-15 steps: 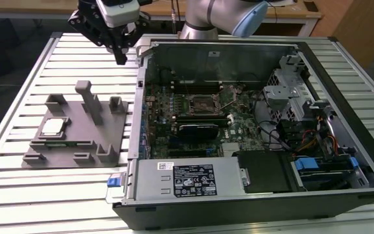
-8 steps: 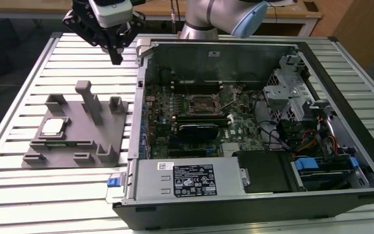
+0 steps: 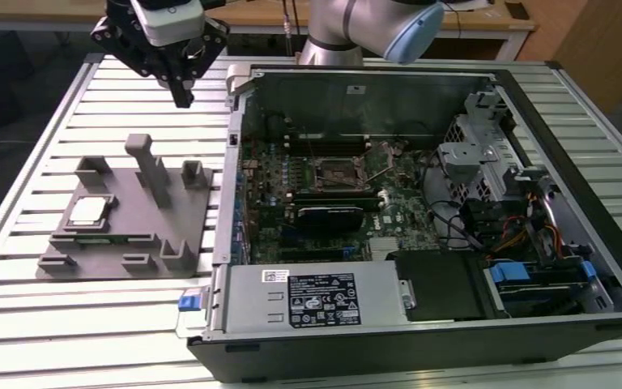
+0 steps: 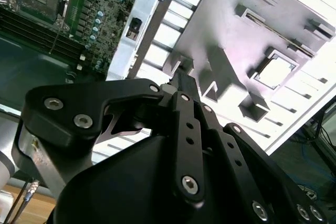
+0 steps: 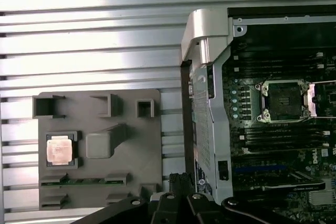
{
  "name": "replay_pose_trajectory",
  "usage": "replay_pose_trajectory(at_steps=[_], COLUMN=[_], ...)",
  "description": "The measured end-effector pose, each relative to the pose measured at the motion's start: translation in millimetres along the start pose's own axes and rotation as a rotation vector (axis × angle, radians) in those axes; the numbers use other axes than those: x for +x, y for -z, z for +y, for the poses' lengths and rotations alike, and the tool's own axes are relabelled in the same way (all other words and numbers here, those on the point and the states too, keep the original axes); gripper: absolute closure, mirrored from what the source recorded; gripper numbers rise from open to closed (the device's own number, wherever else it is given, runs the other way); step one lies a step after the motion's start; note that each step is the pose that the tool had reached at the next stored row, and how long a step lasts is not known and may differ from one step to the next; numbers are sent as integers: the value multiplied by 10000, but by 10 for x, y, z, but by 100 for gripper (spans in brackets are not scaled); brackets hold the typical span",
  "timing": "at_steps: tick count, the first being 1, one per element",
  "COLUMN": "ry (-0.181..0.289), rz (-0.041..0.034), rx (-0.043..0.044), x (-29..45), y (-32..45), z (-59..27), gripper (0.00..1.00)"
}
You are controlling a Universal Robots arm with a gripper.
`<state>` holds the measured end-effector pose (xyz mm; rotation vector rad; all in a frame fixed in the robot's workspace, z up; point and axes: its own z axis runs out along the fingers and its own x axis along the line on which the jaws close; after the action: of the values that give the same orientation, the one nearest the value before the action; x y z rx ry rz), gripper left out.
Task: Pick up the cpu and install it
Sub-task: 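Reach for the cpu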
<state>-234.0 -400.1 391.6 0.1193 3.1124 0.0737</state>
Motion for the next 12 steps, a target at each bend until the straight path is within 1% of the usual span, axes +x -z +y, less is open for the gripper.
replay_pose_trajectory(at_steps=[12], ry=[-5], rz=[0], rx=[0], x=[165], y=[0], z=[-13], gripper=[89])
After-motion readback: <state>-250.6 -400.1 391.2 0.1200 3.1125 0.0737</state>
